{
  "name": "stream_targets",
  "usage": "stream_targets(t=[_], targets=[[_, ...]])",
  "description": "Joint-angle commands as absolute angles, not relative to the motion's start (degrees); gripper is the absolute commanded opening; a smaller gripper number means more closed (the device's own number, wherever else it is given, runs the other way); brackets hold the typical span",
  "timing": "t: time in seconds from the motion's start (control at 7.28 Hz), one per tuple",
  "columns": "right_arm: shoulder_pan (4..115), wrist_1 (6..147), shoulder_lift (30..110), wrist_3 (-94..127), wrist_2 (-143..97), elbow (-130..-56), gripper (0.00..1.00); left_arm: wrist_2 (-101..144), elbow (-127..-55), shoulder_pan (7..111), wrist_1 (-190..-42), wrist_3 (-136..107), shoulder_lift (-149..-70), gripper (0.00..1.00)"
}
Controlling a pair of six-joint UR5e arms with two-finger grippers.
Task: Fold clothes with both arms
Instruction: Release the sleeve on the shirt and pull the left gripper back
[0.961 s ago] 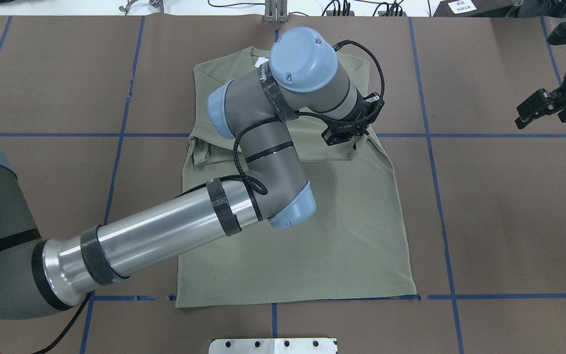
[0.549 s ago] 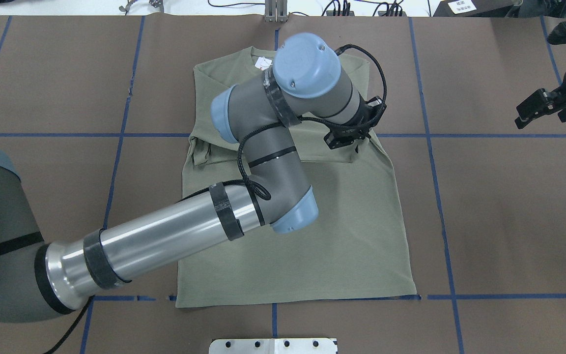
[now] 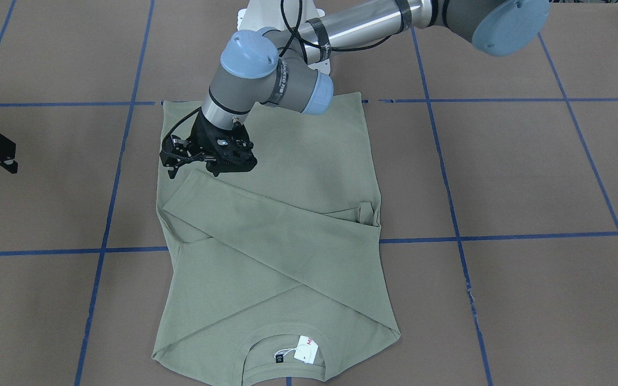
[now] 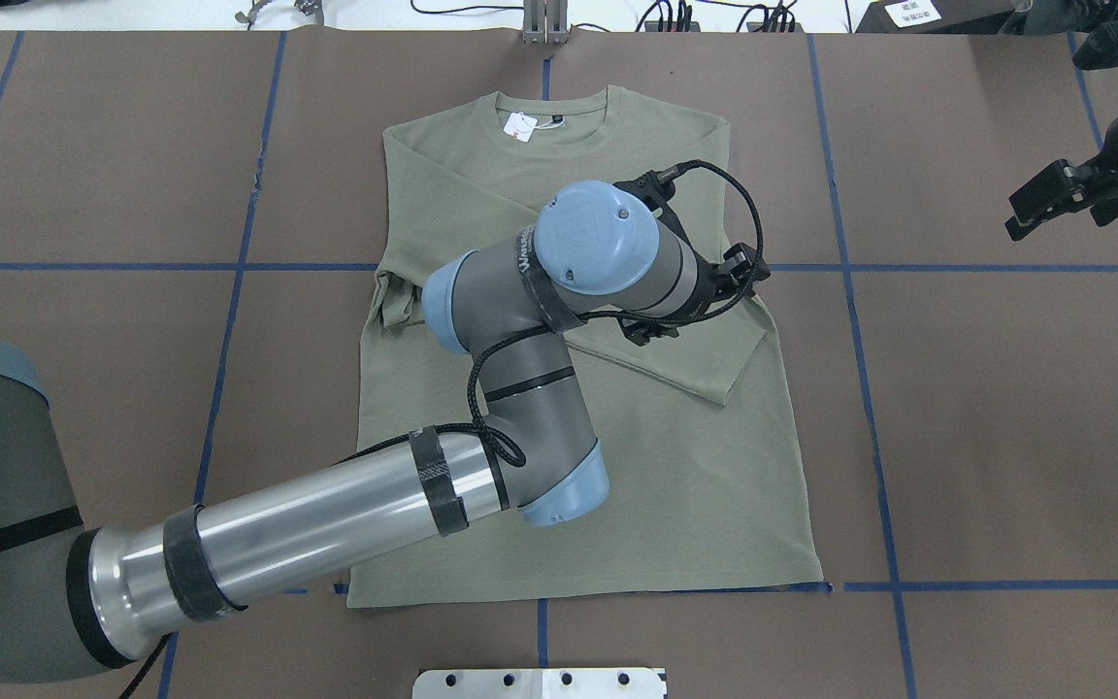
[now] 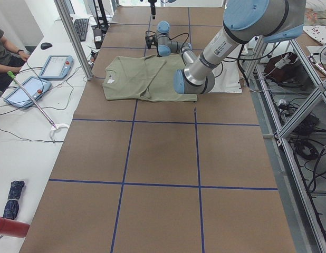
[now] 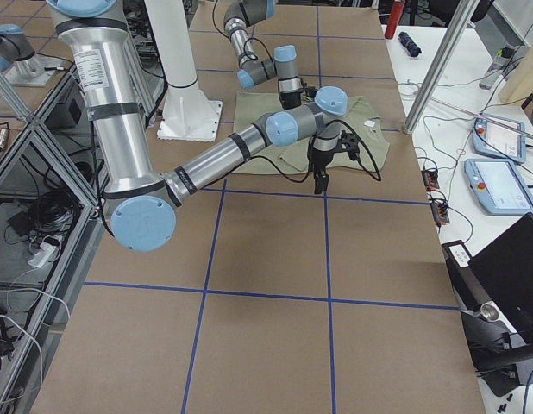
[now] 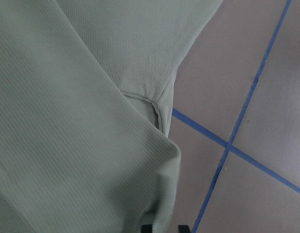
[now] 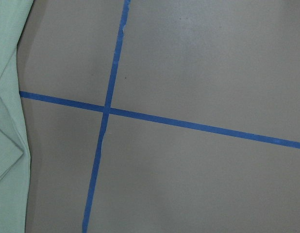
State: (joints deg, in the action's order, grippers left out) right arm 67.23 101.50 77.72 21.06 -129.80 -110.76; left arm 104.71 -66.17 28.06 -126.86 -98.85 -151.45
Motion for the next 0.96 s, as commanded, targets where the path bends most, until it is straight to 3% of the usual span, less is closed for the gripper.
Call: stream_targets(t=[0.0, 0.27, 0.55, 0.82], targets=[[63.1, 101.4, 78.3, 28.2, -129.6, -115.3, 1.0, 107.6, -76.8, 30.8, -121.6, -92.8, -142.9, 1.0], [54.7, 94.7, 79.5, 43.1, -126.8, -118.4, 1.0, 107.7, -89.8, 31.9, -111.7, -84.2, -134.8, 1.0], [42.8, 79.0, 86.5, 58.5, -118.7, -119.3, 1.0, 107.7, -105.1, 32.7, -104.3, -77.9, -124.4, 1.0], [30.2, 73.3, 91.0, 70.3, -109.1, -120.9, 1.0, 107.7, -113.0, 33.1, -99.9, -75.9, -120.1, 1.0]])
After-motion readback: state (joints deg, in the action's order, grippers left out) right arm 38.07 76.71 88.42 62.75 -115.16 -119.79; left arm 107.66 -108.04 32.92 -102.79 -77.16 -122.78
